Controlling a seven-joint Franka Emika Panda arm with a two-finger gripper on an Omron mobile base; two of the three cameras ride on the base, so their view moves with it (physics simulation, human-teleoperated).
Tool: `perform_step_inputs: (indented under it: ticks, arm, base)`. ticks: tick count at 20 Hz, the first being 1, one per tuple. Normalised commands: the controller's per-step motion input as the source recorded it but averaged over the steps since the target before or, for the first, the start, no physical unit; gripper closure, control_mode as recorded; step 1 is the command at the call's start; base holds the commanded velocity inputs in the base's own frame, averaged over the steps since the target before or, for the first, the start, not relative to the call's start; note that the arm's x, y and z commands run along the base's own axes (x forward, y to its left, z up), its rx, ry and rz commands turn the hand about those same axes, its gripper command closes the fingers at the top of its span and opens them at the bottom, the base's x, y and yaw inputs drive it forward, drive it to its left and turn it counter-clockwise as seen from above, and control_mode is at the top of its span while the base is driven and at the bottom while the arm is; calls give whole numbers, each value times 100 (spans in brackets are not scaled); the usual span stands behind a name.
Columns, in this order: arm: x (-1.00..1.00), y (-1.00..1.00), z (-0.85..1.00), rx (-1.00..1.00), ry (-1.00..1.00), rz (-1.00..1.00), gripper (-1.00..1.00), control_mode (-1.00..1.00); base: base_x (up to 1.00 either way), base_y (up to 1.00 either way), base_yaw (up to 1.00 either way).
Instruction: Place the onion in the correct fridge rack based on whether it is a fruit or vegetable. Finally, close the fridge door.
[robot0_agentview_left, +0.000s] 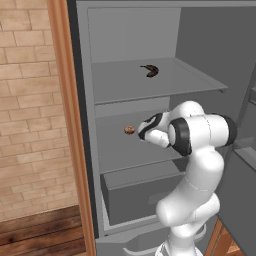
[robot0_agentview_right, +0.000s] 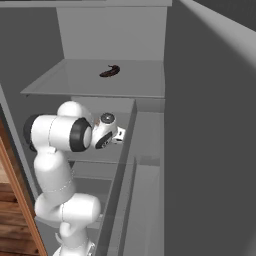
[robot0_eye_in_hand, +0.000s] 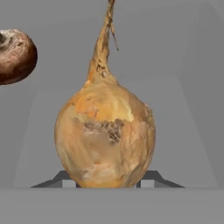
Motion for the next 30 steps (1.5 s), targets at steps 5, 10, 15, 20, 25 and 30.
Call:
perform_step_inputs:
  ticks: [5, 10, 15, 20, 25, 30]
  arm:
    - [22, -3, -8, 0, 0, 0, -100, -100]
    - [-47, 0, 28, 0, -7, -3, -100, -100]
    - [-66, 0, 55, 0, -18, -2, -100, -100]
    - [-84, 0, 88, 0, -13, -6, -100, -100]
    - [-100, 0, 100, 0, 0, -11, -100, -100]
    - [-100, 0, 100, 0, 8, -5, -100, -100]
  base:
    - [0, 0, 0]
    - [0, 0, 0]
    - [0, 0, 0]
    - [0, 0, 0]
    - [0, 0, 0]
    - [0, 0, 0]
